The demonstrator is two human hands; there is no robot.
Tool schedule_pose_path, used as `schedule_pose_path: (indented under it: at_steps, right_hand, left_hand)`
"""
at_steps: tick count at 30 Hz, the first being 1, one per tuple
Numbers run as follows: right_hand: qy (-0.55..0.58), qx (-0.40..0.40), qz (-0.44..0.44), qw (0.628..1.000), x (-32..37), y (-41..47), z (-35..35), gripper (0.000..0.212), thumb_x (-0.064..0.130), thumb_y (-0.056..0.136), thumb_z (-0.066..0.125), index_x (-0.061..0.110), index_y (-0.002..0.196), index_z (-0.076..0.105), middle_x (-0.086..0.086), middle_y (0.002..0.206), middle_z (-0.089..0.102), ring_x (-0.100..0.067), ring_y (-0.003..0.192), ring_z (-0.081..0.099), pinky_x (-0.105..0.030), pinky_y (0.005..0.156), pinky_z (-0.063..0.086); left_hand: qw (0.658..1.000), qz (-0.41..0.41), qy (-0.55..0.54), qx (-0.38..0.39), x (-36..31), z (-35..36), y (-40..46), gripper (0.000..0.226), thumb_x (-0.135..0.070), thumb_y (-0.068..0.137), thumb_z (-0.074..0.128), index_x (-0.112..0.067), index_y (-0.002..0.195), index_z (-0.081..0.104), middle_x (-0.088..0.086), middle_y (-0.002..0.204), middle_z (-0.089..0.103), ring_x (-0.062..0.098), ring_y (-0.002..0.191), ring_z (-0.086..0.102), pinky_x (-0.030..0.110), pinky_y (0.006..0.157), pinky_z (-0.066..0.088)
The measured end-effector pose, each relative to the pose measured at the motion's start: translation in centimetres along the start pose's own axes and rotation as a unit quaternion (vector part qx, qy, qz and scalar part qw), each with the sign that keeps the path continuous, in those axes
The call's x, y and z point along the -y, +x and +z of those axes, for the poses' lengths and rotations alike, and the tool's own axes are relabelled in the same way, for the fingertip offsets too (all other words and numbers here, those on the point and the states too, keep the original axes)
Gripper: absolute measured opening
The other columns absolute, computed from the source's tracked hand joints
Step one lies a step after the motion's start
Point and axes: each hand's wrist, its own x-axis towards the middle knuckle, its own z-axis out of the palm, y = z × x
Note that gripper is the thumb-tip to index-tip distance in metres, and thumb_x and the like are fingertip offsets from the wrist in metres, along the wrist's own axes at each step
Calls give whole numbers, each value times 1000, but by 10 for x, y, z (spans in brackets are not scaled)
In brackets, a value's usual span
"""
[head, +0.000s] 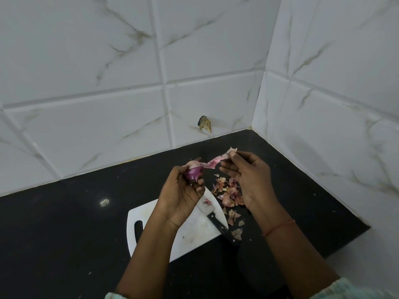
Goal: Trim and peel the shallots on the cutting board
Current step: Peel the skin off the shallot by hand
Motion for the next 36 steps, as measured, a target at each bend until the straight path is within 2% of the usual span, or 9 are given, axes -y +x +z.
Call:
schedule_pose_path:
  at_steps: [6, 14, 17, 21, 25, 27, 29, 32, 36]
  right_hand:
    - [69, -11, 45, 997, 1, 6, -6, 9, 2, 91, 61, 1, 99, 64, -18, 93, 73, -26, 85, 74, -39, 80, 61]
    - [71, 33, 94, 992, 3, 7, -4, 7, 11, 96, 55, 10, 98, 62, -12, 88, 72, -14, 59, 63, -24, 44, 45]
    - [126, 118, 109, 979, 3, 5, 0, 16, 9, 101, 43, -2, 106, 55, -28, 104, 69, -31, 86, 73, -32, 64, 60]
    - [144, 155, 85, 974, 3, 3, 7, 15, 9, 101, 43, 1, 110, 52, -35, 107, 64, -44, 103, 66, -44, 83, 59]
    - [135, 138, 37, 980, 6, 0, 9, 11, 8, 101, 43, 7, 102, 53, -30, 98, 68, -43, 100, 67, -46, 85, 58]
    - [57, 140, -17, 988, 4, -2, 10, 10, 10, 99, 48, 7, 107, 54, -25, 99, 67, -37, 95, 69, -44, 85, 58]
    - [-130, 150, -101, 975, 0, -4, 8, 19, 18, 95, 58, 11, 113, 57, -15, 101, 67, -26, 92, 69, -33, 80, 59]
    - [-381, 182, -192, 886, -15, -4, 8, 29, 31, 88, 68, 27, 117, 63, 8, 107, 62, -2, 97, 61, -13, 81, 50]
    - [-419, 175, -243, 857, -28, -2, 11, 22, 31, 87, 69, 30, 109, 67, 14, 105, 60, 2, 101, 56, -7, 82, 45]
  left_hand:
    - [999, 7, 19, -29, 2, -5, 5, 34, -25, 99, 49, -5, 124, 59, 9, 75, 61, 14, 63, 55, 23, 56, 49]
    - [999, -3, 37, -31, 6, -8, 5, 36, -23, 90, 58, -5, 122, 62, 9, 80, 62, 11, 61, 50, 21, 52, 43]
    - [998, 9, 62, -24, 7, -7, 6, 37, -23, 81, 68, -5, 114, 66, 15, 102, 64, 10, 62, 51, 20, 53, 44]
    - [998, 12, 50, -41, 9, -8, 7, 41, -21, 86, 63, -4, 123, 59, 19, 111, 59, 11, 63, 52, 21, 54, 44]
    - [998, 15, 31, -51, 8, -10, 7, 33, -17, 93, 52, -3, 123, 58, 9, 84, 58, 12, 64, 51, 22, 55, 44]
    - [998, 22, 29, -52, 8, -10, 7, 31, -16, 94, 50, -4, 121, 60, 7, 79, 58, 12, 64, 52, 22, 55, 44]
    - [998, 34, 37, -47, 8, -10, 7, 27, -16, 93, 53, -6, 115, 63, 8, 82, 58, 12, 65, 52, 23, 56, 45]
    - [995, 67, 75, -26, 8, -8, 8, 28, -23, 86, 63, -10, 109, 71, 13, 98, 61, 17, 80, 56, 29, 72, 47]
    - [987, 95, 127, -17, 8, -8, 5, 26, -29, 90, 63, -16, 109, 74, 13, 112, 65, 23, 103, 55, 35, 87, 46]
